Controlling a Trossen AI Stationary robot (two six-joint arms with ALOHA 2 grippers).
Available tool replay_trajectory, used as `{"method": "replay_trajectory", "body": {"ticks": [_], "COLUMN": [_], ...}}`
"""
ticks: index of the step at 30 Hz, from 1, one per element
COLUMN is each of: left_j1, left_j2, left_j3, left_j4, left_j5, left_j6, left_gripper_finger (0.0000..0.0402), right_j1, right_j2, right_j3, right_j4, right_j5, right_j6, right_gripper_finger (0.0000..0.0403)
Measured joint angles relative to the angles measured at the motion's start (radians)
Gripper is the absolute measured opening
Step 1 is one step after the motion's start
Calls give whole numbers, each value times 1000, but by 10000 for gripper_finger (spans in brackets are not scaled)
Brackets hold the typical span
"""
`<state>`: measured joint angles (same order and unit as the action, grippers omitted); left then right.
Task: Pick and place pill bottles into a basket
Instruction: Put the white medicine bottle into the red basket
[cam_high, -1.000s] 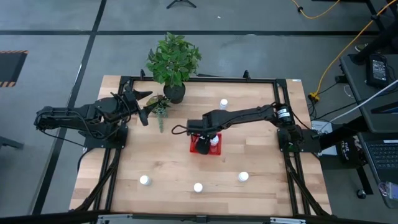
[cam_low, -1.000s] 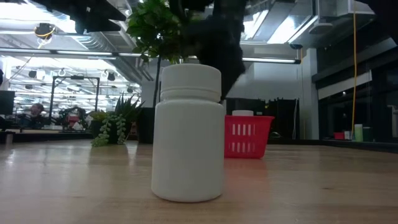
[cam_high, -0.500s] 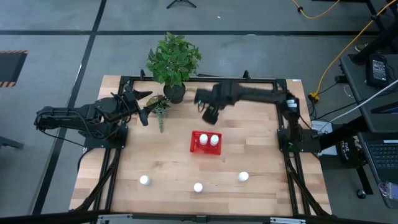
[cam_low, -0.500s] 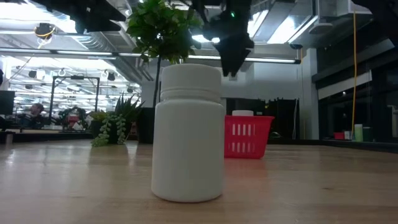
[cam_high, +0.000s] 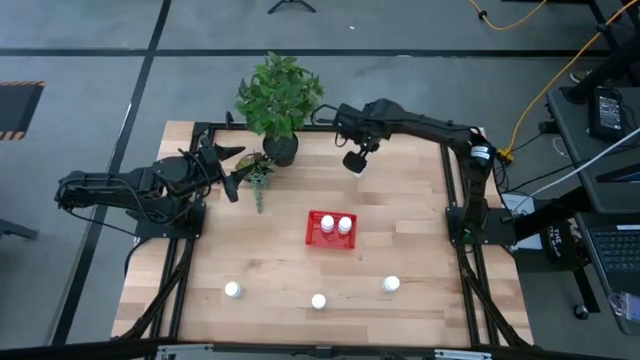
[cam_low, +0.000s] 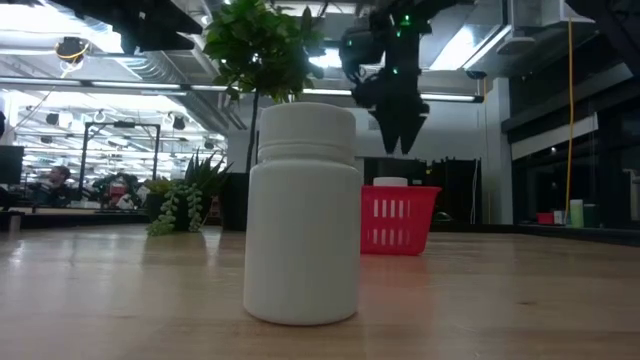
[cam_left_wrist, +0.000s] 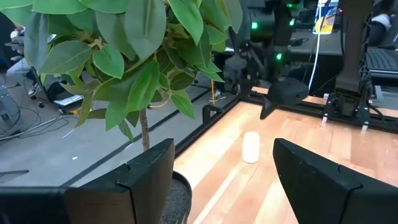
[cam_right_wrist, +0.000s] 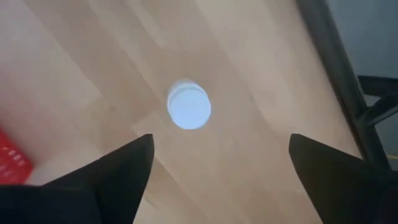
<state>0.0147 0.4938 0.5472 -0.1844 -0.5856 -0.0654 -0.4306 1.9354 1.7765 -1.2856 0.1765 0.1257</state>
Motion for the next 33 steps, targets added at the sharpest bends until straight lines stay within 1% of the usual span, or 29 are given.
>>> {"method": "replay_trajectory", "body": {"ticks": [2, 7, 10, 15, 24, 30, 33], "left_j1": [0, 0, 0, 0, 0, 0, 0], "left_j2": [0, 0, 0, 0, 2, 2, 2], "left_j3": [0, 0, 0, 0, 0, 0, 0], "left_j4": [0, 0, 0, 0, 0, 1, 1], "left_j5": [0, 0, -1, -1, -1, -1, -2], "left_j6": [0, 0, -11, -31, -63, -63, -63], "left_gripper_finger": [267, 267, 267, 267, 267, 267, 267], "right_j1": [-1, -4, -5, -13, -66, -67, -63], "right_j2": [-2, -2, -2, -2, -2, -1, -1], "right_j3": [-37, -142, -186, -225, -306, -331, -340], "right_j4": [48, 153, 188, 251, 313, 360, 395], "right_j5": [-14, -90, -93, -95, -95, -150, -155], "right_j6": [-9, -23, -26, -33, -58, -60, -60], "right_gripper_finger": [372, 372, 372, 372, 372, 372, 370]}}
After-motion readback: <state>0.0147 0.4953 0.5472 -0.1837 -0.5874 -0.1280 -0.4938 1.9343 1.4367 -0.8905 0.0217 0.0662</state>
